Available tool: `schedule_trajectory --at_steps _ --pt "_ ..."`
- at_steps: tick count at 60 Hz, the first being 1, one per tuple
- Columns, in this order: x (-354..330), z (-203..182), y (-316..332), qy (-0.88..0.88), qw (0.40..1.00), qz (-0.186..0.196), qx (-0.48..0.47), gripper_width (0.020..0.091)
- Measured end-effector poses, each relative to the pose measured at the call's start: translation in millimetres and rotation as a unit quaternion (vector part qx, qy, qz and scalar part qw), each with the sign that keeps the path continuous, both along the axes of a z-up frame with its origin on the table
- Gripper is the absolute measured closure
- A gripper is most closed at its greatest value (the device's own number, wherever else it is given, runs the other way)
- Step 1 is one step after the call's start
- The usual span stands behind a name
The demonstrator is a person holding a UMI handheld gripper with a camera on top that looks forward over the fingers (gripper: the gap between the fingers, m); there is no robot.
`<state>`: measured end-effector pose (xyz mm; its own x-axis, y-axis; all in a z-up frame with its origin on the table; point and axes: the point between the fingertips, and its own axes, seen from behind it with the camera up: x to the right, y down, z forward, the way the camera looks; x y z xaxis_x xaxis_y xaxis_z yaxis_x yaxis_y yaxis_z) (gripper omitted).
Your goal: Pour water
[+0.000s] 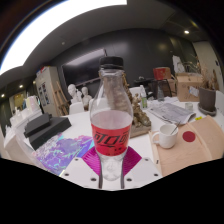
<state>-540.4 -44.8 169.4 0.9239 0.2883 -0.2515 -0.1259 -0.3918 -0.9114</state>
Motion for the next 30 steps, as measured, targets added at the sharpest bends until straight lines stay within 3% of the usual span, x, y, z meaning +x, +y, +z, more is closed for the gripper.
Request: schedule_trajectory --at_steps 14,30 --pt "-17 65 59 0.278 0.957 0.004 -0.082 0.0872" --pt "-5 60 129 0.541 0.813 -0.045 -0.21 0.0874"
